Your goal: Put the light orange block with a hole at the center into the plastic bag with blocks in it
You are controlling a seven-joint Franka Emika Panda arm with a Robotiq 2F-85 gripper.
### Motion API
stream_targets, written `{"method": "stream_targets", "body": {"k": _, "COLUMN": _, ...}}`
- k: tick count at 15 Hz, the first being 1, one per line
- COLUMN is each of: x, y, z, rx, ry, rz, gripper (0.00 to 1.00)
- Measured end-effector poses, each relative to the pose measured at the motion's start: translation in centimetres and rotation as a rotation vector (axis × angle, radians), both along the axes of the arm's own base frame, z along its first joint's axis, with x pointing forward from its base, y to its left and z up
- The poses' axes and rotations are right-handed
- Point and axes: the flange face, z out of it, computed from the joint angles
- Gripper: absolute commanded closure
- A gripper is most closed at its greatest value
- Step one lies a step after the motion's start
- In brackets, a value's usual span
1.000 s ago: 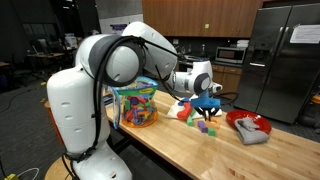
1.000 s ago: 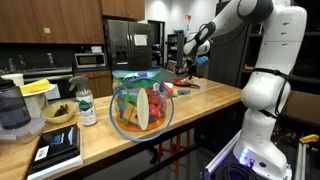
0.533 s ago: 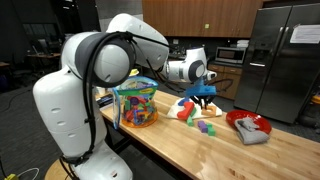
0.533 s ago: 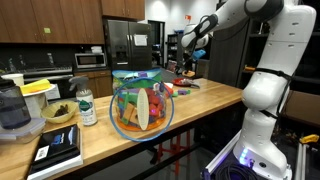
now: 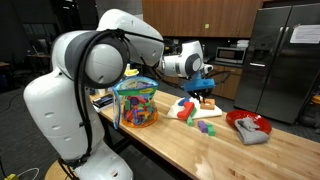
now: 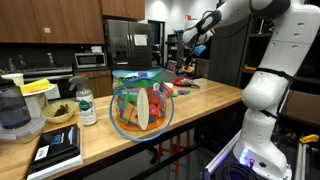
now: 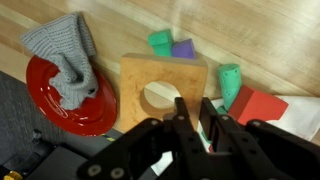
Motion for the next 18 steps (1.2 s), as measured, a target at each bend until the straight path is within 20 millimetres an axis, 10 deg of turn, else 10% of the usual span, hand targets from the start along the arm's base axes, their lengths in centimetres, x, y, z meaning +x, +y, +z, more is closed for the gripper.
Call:
{"method": "stream_targets", "body": {"k": 8, "x": -1.1, "y": 0.2, "z": 3.5, "rx": -0.048, "ry": -0.044, "rz": 0.092, "gripper": 0.95}}
{"method": "stream_targets", "body": {"k": 18, "x": -1.6, "y": 8.8, "z": 8.7, "rx": -0.064, "ry": -0.150, "rz": 0.220, "gripper": 0.95}}
